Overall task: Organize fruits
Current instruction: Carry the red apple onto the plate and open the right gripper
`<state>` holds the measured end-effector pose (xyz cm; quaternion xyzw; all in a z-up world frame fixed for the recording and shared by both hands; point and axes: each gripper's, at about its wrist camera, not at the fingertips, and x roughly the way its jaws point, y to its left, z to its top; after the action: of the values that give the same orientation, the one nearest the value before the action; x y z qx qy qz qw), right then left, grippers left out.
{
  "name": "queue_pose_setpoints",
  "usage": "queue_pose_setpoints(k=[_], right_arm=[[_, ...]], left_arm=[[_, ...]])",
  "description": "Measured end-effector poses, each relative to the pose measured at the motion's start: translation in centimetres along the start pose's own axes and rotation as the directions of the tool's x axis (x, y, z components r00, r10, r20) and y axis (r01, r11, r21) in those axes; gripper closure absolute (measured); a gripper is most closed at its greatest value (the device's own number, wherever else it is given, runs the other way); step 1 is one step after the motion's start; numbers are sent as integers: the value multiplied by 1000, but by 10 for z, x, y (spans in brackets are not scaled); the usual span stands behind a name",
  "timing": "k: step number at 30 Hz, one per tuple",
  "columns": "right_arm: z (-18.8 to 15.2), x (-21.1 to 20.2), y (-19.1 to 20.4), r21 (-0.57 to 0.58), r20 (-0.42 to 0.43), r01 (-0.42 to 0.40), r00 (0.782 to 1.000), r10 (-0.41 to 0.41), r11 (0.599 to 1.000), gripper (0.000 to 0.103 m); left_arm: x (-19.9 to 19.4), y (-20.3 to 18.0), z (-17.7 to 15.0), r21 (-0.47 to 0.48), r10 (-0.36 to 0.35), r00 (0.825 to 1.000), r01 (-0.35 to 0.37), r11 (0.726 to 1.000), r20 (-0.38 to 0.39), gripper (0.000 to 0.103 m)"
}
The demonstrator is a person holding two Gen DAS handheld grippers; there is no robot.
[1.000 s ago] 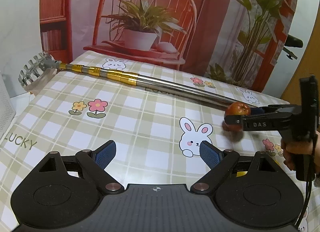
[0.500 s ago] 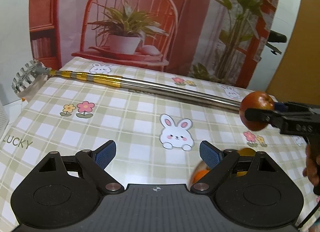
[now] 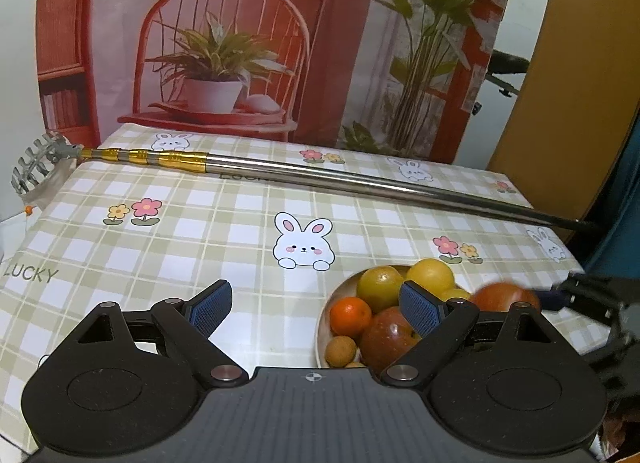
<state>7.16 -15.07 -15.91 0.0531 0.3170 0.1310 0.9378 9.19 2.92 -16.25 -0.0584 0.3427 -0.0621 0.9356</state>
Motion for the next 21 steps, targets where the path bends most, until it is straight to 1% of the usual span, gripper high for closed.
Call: queue_pose_setpoints(k=[6, 10, 17, 21], right_arm=[[-17, -9, 23, -127, -94, -43, 995, 31, 991, 39], [-23, -10, 33, -148, -147, -78, 988, 56, 986, 39], [-37, -4, 35, -87, -212, -130, 971, 109, 988, 39], [-44, 1, 28, -41, -240, -134, 963, 121, 990, 39]], left_arm=[[-14, 1, -5, -31, -8, 1000, 8, 999, 11, 11], [-16, 3, -8, -40, -8, 1000, 8, 999, 4, 11], [-12, 6, -9, -52, -3, 1000, 3, 999, -8, 11], [-9, 6, -8, -45, 1, 1000, -2, 999, -17, 11]])
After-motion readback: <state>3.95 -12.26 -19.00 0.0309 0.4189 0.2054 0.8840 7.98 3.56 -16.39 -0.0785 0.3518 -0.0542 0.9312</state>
